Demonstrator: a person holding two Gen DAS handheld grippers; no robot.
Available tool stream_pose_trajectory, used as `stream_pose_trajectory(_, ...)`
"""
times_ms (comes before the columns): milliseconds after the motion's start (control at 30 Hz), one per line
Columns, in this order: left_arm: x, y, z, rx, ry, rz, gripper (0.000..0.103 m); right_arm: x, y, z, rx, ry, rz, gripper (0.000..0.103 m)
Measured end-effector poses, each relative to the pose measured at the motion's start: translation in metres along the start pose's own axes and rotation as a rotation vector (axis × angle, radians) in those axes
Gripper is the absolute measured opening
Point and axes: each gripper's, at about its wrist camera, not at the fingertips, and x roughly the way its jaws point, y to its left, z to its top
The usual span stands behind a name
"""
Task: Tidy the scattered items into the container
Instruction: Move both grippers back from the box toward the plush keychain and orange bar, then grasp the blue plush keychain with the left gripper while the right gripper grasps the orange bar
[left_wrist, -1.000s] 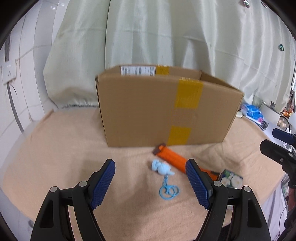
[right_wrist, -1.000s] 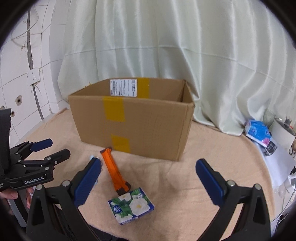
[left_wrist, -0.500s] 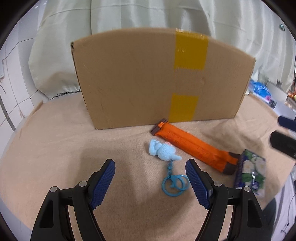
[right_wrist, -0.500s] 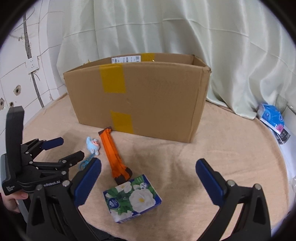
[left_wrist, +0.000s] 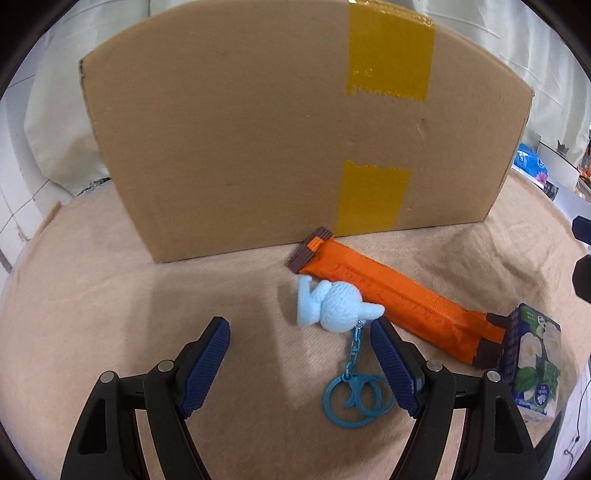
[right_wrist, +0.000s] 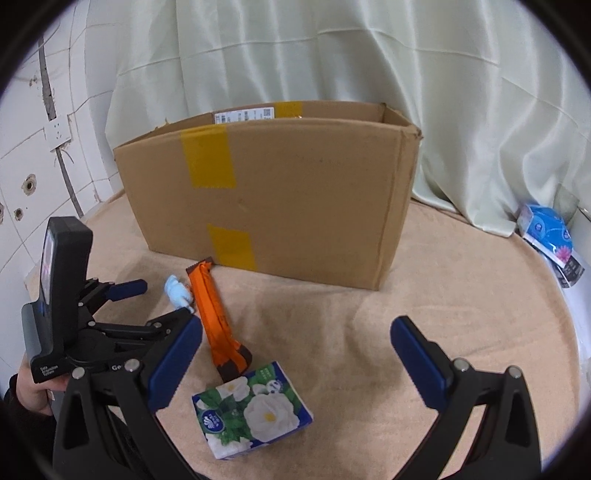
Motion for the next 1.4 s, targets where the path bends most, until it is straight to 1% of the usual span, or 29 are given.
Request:
stream_pose_trajectory(133, 0.002, 0.002, 0.004, -0.017, -0.005, -0.042, 0.079, 0.005, 0.001, 0.001, -0.011, 0.005, -0.003, 0.103)
stream_pose_trajectory(267, 0.006, -0.001, 0.009, -0.004, 0.000, -0.028, 0.079, 0.010, -0.001, 0.002, -0.013, 0.010, -0.002, 0.103)
stream_pose_trajectory(500, 0.002, 0.001, 0.014, -0.013, -0.028, -0.067, 0.079, 0.017, 0.000, 0.003, -0.027, 0.026, 0.006, 0.103)
stream_pose_trajectory(533, 0.003, 0.001, 0.014, -0.011, -0.024, -0.070, 0.075, 0.018, 0.001, 0.003, -0.033, 0.030, 0.008, 0.103)
stream_pose_trajectory(567, 0.003, 0.001, 0.013, -0.006, -0.021, -0.075, 0.059, 0.019, 0.002, 0.003, -0.038, 0.032, 0.008, 0.103)
stream_pose_trajectory(600, 0.001, 0.001, 0.013, 0.003, -0.032, -0.059, 0.051, 0.020, 0.003, 0.003, -0.042, 0.033, 0.009, 0.103)
stream_pose_trajectory(633, 0.000, 0.002, 0.013, 0.009, -0.034, -0.049, 0.048, 0.022, 0.005, 0.004, -0.046, 0.037, 0.012, 0.103)
stream_pose_trajectory(800, -0.006, 0.011, 0.013, -0.001, -0.040, -0.076, 0.048, 0.027, 0.011, 0.007, -0.070, 0.044, 0.023, 0.103)
stream_pose_trajectory(900, -0.018, 0.021, 0.010, -0.013, -0.060, -0.073, 0.048, 0.031, 0.017, 0.009, -0.089, 0.054, 0.032, 0.103)
stream_pose_trajectory(967, -0.029, 0.034, 0.003, -0.028, -0.071, -0.073, 0.048, 0.034, 0.025, 0.012, -0.123, 0.061, 0.038, 0.103)
stream_pose_trajectory(1233, -0.050, 0.081, -0.006, -0.089, -0.097, -0.012, 0.048, 0.060, 0.066, 0.020, -0.261, 0.127, 0.088, 0.102)
stream_pose_trajectory(1267, -0.052, 0.086, -0.005, -0.094, -0.098, -0.007, 0.048, 0.064, 0.070, 0.019, -0.274, 0.140, 0.090, 0.101)
stream_pose_trajectory(1300, -0.052, 0.088, -0.009, -0.102, -0.102, 0.000, 0.048, 0.069, 0.074, 0.019, -0.281, 0.157, 0.093, 0.098)
stream_pose_trajectory(1333, -0.054, 0.092, -0.010, -0.107, -0.104, 0.002, 0.048, 0.072, 0.075, 0.018, -0.283, 0.172, 0.097, 0.092)
stream_pose_trajectory(1400, -0.055, 0.096, -0.011, -0.113, -0.104, 0.003, 0.048, 0.078, 0.077, 0.018, -0.282, 0.196, 0.096, 0.086)
